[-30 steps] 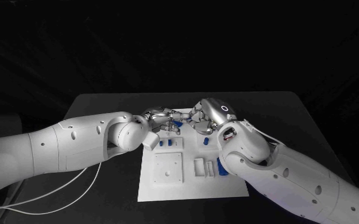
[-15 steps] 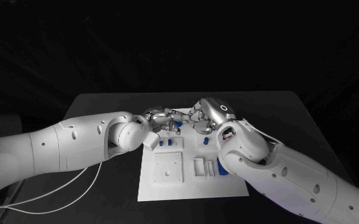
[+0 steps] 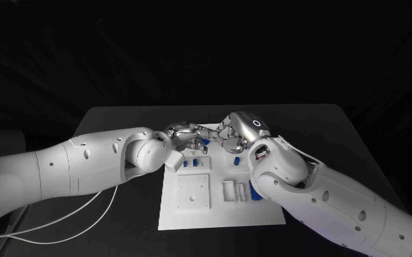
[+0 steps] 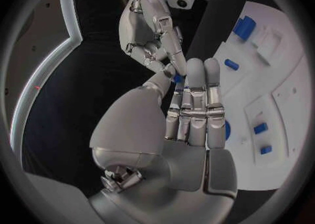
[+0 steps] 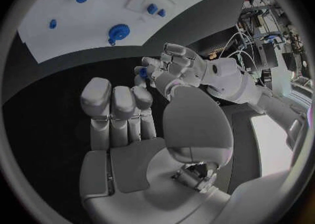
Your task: Assemble the parts on the task board
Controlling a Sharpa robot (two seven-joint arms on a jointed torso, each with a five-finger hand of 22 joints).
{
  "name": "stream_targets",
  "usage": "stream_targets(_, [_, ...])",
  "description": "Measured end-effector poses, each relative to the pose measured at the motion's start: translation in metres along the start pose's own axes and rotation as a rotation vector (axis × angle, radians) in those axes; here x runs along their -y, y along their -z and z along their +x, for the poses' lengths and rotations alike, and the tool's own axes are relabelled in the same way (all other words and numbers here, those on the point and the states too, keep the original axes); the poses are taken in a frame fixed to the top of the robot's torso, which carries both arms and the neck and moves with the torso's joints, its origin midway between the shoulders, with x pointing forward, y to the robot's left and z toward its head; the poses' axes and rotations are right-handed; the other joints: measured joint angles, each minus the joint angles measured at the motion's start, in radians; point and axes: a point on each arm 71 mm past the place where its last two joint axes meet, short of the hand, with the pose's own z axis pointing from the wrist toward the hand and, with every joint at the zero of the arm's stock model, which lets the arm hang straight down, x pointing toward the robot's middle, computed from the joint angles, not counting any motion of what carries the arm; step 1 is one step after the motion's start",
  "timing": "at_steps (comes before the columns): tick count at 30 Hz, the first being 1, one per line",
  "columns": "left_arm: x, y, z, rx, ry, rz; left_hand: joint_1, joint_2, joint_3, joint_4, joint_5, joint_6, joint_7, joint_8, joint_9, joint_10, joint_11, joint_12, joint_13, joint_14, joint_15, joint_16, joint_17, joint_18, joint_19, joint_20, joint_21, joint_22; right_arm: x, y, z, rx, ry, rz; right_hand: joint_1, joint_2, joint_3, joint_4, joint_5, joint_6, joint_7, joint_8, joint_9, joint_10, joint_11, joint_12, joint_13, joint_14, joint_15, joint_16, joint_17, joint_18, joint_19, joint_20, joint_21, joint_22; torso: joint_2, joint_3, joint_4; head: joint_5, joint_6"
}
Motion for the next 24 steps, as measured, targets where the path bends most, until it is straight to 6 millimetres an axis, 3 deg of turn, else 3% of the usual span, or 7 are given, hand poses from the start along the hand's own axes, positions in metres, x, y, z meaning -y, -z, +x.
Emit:
stream_targets(8, [-0.0012, -0.0001, -0.0011, 0.008, 0.007, -0.007, 0.009, 0.021, 0.008, 0.000, 0.017, 0.044, -0.011, 0.005, 0.005, 0.039, -0.013, 0.000, 0.000, -0.003, -0.003, 0.026, 0.011, 0.000, -0.004, -0.004, 0.012, 0.015, -0.0014, -0.0005, 0.0003, 0.000, -0.001, -0.003, 0.000, 0.000, -0.004, 0.004, -0.018, 0.000, 0.000, 0.000, 0.000, 0.000, 0.000, 0.000, 0.000, 0.000, 0.000, 0.000, -0.003, 0.000, 0.000, 0.000, 0.000, 0.000, 0.000, 0.0000, 0.0003, 0.001, -0.001])
stream_targets(12, [-0.0013, -0.0002, -0.0011, 0.011, 0.011, -0.009, 0.023, 0.035, 0.030, -0.022, 0.015, 0.065, -0.008, 0.004, 0.004, 0.060, -0.020, 0.000, 0.000, 0.003, -0.012, 0.051, 0.026, -0.007, -0.003, -0.015, 0.026, 0.035, -0.0015, -0.0004, 0.0005, 0.000, -0.001, -0.003, 0.004, -0.004, -0.011, 0.005, -0.051, 0.000, 0.000, 0.000, 0.000, 0.000, 0.000, -0.004, -0.005, 0.000, 0.000, 0.000, -0.005, 0.000, 0.000, 0.000, 0.000, 0.000, 0.000, 0.0000, 0.0005, 0.001, -0.002])
stream_targets(17, [-0.0009, -0.0003, -0.0014, 0.014, 0.014, -0.010, 0.018, 0.046, 0.065, -0.058, 0.026, 0.071, -0.007, 0.001, 0.004, 0.071, -0.021, -0.001, -0.002, -0.003, -0.018, 0.078, 0.041, -0.012, -0.011, -0.022, 0.050, 0.076, -0.0014, -0.0001, 0.0006, 0.000, -0.001, -0.003, 0.005, -0.005, -0.038, 0.009, -0.054, -0.010, 0.002, 0.000, 0.000, -0.001, 0.000, -0.017, -0.015, 0.000, 0.000, -0.006, -0.008, 0.000, 0.000, 0.000, -0.009, 0.000, 0.000, -0.0002, 0.0003, 0.003, -0.004])
stream_targets(24, [-0.0009, -0.0004, -0.0014, 0.018, 0.016, -0.011, 0.012, 0.051, 0.090, -0.074, 0.026, 0.075, -0.004, 0.006, 0.004, 0.080, -0.027, -0.007, -0.002, -0.003, -0.018, 0.090, 0.047, 0.000, -0.011, -0.022, 0.058, 0.102, -0.0015, 0.0003, 0.0006, 0.000, -0.002, -0.004, 0.009, -0.009, -0.052, 0.011, -0.054, -0.020, 0.005, -0.001, -0.001, -0.004, 0.004, -0.025, -0.022, 0.000, 0.000, -0.012, -0.010, 0.000, 0.000, 0.000, -0.019, 0.000, 0.000, 0.0000, 0.0001, 0.004, -0.004])
